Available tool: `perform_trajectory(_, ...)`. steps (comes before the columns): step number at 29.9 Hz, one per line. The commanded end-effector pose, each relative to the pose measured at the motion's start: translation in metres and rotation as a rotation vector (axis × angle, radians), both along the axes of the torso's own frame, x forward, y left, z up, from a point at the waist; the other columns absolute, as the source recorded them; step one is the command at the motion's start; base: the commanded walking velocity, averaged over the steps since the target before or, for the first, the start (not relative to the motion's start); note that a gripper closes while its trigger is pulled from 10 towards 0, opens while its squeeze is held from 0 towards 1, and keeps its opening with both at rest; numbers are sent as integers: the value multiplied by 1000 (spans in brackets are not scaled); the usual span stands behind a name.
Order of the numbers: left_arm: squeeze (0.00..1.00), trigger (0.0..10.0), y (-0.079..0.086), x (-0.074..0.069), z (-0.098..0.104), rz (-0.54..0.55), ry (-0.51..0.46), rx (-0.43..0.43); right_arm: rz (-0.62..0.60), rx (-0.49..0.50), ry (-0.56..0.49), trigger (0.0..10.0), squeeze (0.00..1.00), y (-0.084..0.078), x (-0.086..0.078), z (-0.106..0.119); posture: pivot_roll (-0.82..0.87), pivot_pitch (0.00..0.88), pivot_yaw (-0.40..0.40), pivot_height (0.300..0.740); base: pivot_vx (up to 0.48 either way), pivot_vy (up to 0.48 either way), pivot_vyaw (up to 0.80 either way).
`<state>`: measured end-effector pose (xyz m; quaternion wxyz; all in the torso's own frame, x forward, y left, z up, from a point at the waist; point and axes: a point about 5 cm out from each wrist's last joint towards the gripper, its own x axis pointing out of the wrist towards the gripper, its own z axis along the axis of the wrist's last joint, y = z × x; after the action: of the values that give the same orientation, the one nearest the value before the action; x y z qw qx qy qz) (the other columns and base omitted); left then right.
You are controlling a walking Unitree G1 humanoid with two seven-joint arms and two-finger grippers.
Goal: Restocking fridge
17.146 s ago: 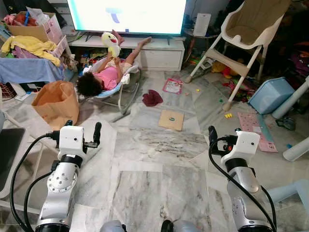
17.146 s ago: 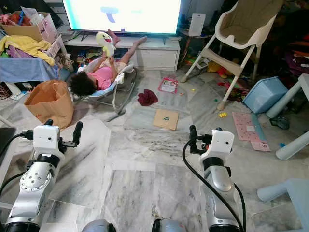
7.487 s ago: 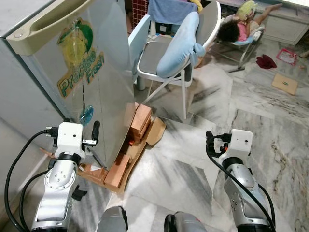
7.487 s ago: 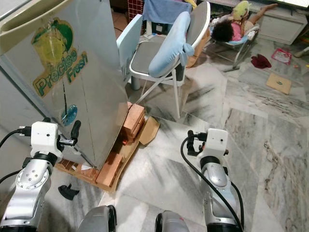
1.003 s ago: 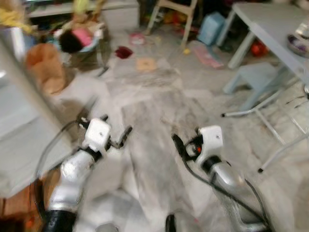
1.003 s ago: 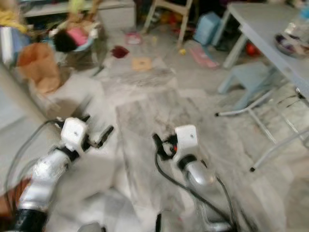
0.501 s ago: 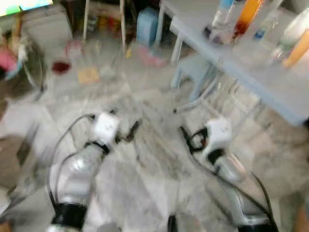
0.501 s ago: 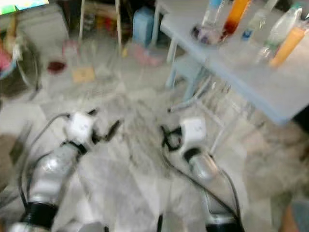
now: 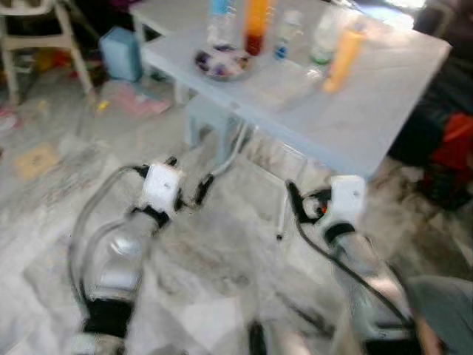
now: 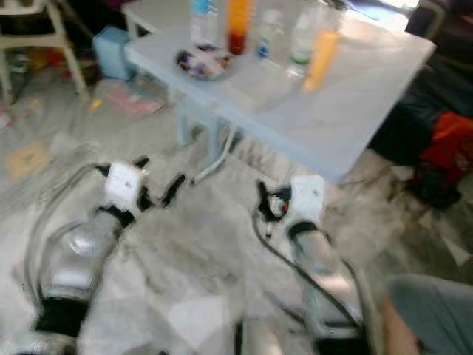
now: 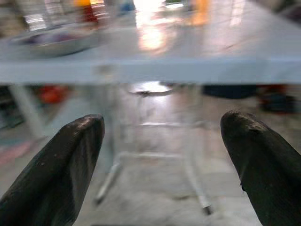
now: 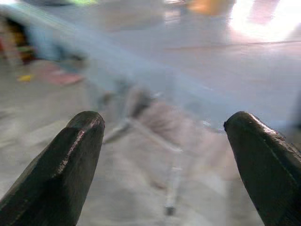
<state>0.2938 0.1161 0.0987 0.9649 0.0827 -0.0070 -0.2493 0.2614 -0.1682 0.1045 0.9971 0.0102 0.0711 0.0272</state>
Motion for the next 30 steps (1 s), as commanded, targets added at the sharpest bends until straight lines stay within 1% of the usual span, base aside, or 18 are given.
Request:
perform_trajectory(1, 0, 10000, 13, 0, -1, 52, -2, 14, 9, 13, -30, 10000, 0, 7, 0, 5, -91, 95, -13, 740, 296, 375, -587)
perform_trajectory(3, 0, 10000, 13, 3, 0, 81, 5, -15, 13, 15, -29, 10000, 0, 8, 0, 5, -92, 93, -12, 740, 291, 381, -556)
perform_trajectory(7, 0, 10000, 15, 7, 6, 118, -24, -51, 29, 13, -34, 10000, 0, 12, -1, 6, -93, 93, -12, 740, 291, 382, 0)
perform_trajectory(9, 0, 10000, 17, 10, 10, 153, -23, -99, 35, 13, -39, 10000, 0, 14, -1, 6, -93, 90, -14, 740, 281, 390, 0)
perform_trajectory(12, 0, 10000, 18, 12, 11, 166, -24, -114, 38, 13, -42, 10000, 0, 15, -1, 7, -92, 89, -15, 740, 269, 399, 0)
perform_trajectory(14, 0, 10000, 19, 13, 13, 176, -27, -128, 41, 13, -48, 10000, 0, 15, -1, 7, -92, 89, -16, 740, 0, 435, 0)
perform_trajectory(16, 0, 10000, 17, 14, 17, 162, -53, -119, 40, 13, -63, 10000, 0, 15, 0, 9, -94, 88, -17, 740, 0, 437, 0)
perform_trajectory(18, 0, 10000, 16, 14, 17, 162, -53, -122, 39, 10, -66, 10000, 0, 15, 0, 10, -94, 88, -17, 740, 0, 435, 0)
perform_trajectory(21, 0, 10000, 11, 12, 21, 134, -59, -153, 20, -9, -110, 10000, 0, 13, 1, 17, -95, 85, -18, 740, 0, 429, 0)
perform_trajectory(23, 0, 10000, 9, 11, 22, 127, -64, -152, 8, -19, -126, 10000, 0, 11, 1, 20, -95, 85, -17, 740, 0, 422, 0)
perform_trajectory(29, 0, 10000, 6, 10, 20, 121, -57, -153, -21, -26, -125, 10000, 0, 9, 1, 19, -95, 85, -16, 740, 0, 419, 0)
perform_trajectory(30, 0, 10000, 5, 10, 19, 117, -54, -154, -36, -9, -115, 10000, 0, 8, 1, 17, -94, 85, -14, 740, 240, 416, -800)
